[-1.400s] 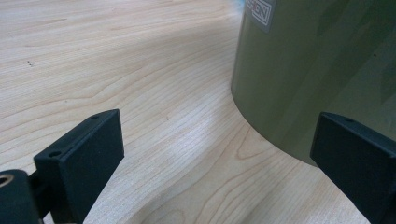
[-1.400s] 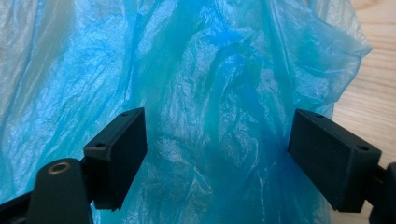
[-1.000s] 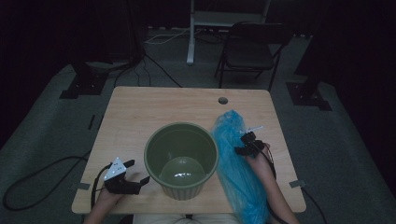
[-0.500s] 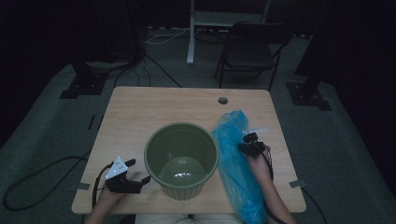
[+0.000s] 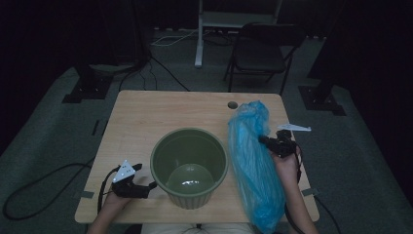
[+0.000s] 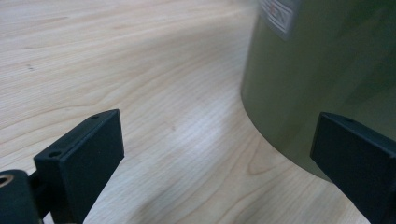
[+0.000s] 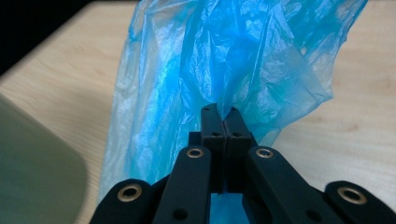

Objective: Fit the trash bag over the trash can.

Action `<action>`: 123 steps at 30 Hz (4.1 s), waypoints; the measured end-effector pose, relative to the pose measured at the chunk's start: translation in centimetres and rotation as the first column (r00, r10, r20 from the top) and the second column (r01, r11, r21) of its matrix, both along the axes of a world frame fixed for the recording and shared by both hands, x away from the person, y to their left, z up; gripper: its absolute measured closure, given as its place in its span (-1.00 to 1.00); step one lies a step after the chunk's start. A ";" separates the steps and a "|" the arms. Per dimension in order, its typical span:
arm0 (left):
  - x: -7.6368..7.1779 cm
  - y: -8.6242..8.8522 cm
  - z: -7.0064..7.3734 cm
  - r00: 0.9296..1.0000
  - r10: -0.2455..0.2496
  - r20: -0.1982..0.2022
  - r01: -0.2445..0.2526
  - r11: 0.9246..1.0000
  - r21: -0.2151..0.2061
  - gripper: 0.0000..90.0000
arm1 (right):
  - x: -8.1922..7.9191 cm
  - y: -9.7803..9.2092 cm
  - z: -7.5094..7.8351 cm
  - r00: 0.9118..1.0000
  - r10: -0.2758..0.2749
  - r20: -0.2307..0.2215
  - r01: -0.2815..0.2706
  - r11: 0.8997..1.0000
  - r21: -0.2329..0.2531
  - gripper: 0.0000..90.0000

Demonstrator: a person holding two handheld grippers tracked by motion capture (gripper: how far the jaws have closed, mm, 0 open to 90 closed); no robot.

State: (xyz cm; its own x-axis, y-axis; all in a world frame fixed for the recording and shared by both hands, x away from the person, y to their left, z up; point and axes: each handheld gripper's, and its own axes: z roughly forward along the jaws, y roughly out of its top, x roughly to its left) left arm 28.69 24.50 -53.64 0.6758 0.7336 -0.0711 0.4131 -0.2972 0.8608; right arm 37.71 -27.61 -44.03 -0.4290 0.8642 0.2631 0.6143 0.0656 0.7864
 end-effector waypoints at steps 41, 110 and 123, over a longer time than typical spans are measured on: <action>1.5 -5.0 0.0 0.994 -0.087 -0.061 0.087 0.996 0.002 -0.93 | -7.8 5.1 27.4 0.737 0.063 0.673 -0.377 0.864 0.333 1.00; 7.9 -7.8 20.4 0.994 -0.046 -0.095 0.036 0.994 -0.105 -0.71 | -4.3 12.4 8.5 0.903 0.387 0.184 -0.414 0.899 0.143 0.96; 8.0 -10.3 20.7 0.974 -0.217 -0.061 0.210 0.972 -0.110 0.74 | -5.2 12.5 8.9 0.887 0.410 0.210 -0.442 0.886 0.138 0.96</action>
